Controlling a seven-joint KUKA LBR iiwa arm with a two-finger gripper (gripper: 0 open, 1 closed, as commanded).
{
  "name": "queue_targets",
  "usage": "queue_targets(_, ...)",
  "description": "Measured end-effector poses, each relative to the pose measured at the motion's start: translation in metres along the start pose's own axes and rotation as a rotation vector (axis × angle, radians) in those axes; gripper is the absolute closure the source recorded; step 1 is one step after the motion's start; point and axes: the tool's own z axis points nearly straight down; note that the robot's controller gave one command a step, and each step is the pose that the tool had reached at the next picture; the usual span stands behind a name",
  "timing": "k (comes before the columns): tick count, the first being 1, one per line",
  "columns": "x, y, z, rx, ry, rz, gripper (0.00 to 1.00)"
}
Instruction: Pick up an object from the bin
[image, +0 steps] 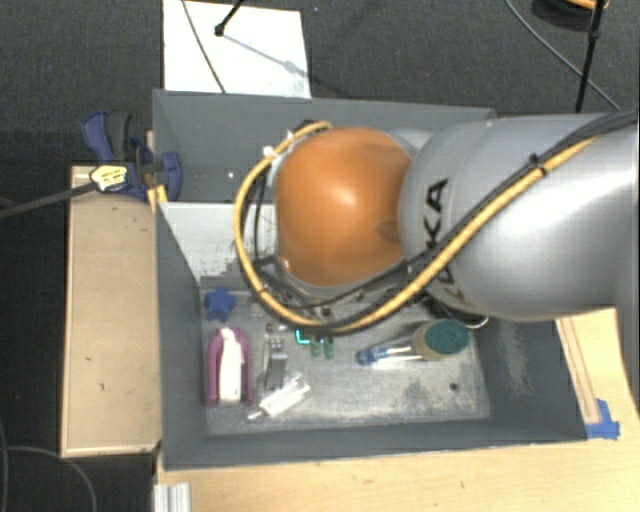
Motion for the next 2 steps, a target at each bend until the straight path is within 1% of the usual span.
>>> queue_targets(1,0.007,0.029,0.017,-0.001,-0.003,0.066,0.0)
queue_targets(2,0.008,0.006,-0.046,0.0,-0.013,-0.457,0.0)
